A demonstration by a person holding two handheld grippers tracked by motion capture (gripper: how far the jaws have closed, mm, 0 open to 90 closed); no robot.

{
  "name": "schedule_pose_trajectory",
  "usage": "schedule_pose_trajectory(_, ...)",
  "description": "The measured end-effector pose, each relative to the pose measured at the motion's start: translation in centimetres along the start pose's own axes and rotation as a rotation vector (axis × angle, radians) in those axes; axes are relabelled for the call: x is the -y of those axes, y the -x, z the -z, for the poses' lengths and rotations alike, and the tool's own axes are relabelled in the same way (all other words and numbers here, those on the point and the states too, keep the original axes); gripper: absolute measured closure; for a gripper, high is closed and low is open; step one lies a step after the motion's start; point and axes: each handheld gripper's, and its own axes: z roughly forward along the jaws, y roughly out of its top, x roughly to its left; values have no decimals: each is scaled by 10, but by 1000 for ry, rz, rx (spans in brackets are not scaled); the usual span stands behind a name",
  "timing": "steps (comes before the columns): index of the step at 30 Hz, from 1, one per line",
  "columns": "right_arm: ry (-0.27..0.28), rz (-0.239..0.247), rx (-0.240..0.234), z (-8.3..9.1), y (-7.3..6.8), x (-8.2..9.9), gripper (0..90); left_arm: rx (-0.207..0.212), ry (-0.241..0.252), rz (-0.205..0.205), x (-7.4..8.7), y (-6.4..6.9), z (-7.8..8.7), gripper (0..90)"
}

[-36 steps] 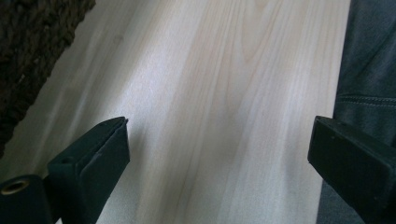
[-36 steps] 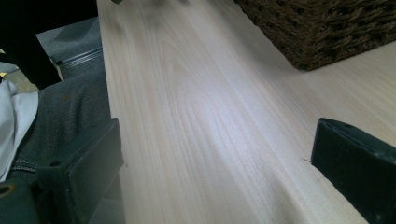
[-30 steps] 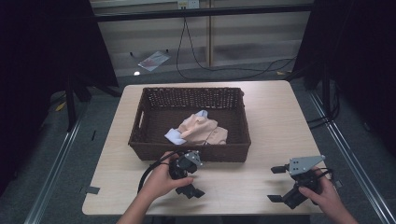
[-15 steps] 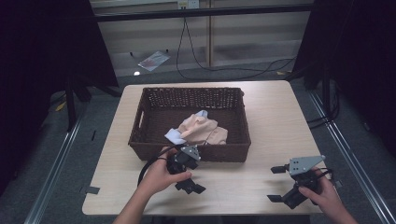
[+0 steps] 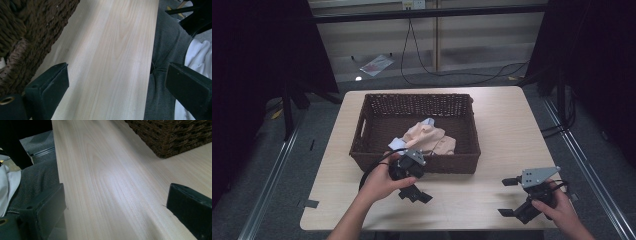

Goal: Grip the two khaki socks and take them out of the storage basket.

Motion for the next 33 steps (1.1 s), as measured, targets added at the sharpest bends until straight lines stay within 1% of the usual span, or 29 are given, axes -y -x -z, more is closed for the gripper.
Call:
schedule_pose_trajectory(1, 0, 0, 0, 0, 0, 0, 15, 0, 0, 0, 0, 0, 0, 53)
schedule_pose_trajectory(2, -1, 0, 0, 0, 0, 0, 15, 1, -5, -4, -2, -1, 3, 52)
schedule_pose_trajectory(3, -1, 2, 0, 0, 0, 0, 15, -1, 3, 3, -3, 0, 5, 53)
schedule_pose_trajectory(6, -1, 3, -1, 0, 0, 0, 15, 1, 2, -1, -6, -1, 9, 53)
schedule_pose_trajectory(7, -2, 5, 1, 0, 0, 0, 15, -4, 0, -4, -9, -1, 12, 53)
schedule_pose_trajectory(9, -2, 3, 1, 0, 0, 0, 15, -6, 4, -1, -10, -1, 14, 53)
schedule_pose_trajectory(10, 1, 5, -3, -1, 0, 0, 15, -11, 11, -2, -12, -1, 16, 52)
schedule_pose_trajectory(11, 1, 5, -3, -1, 0, 0, 15, 0, 13, 1, -13, -2, 17, 52)
schedule_pose_trajectory(12, 0, 5, -2, 0, 0, 0, 15, -2, 26, 3, -17, -3, 20, 52)
schedule_pose_trajectory(14, -2, 5, 1, 0, 0, 0, 15, -1, 27, 6, -19, -4, 22, 52)
schedule_pose_trajectory(17, -2, 3, 1, -1, 0, 0, 15, 0, 45, 13, -26, -6, 29, 52)
schedule_pose_trajectory(19, -2, 3, 1, 0, 0, 0, 15, -3, 45, 15, -28, -6, 30, 52)
schedule_pose_trajectory(21, 0, 5, -1, 0, 0, 0, 15, -9, 56, 13, -31, -7, 33, 52)
schedule_pose_trajectory(22, -1, 5, -1, 0, 0, 0, 15, -4, 61, 20, -32, -7, 33, 52)
schedule_pose_trajectory(26, 0, 4, -3, 0, 0, 0, 15, -5, 60, 23, -36, -10, 37, 52)
schedule_pose_trajectory(29, 0, 4, -2, 0, 0, 0, 15, 1, 71, 26, -39, -14, 41, 52)
schedule_pose_trajectory(30, 1, 5, -2, 0, 0, 0, 15, -1, 79, 33, -39, -15, 41, 52)
schedule_pose_trajectory(33, -1, 5, 0, -1, 0, 0, 15, -10, 78, 41, -42, -19, 45, 52)
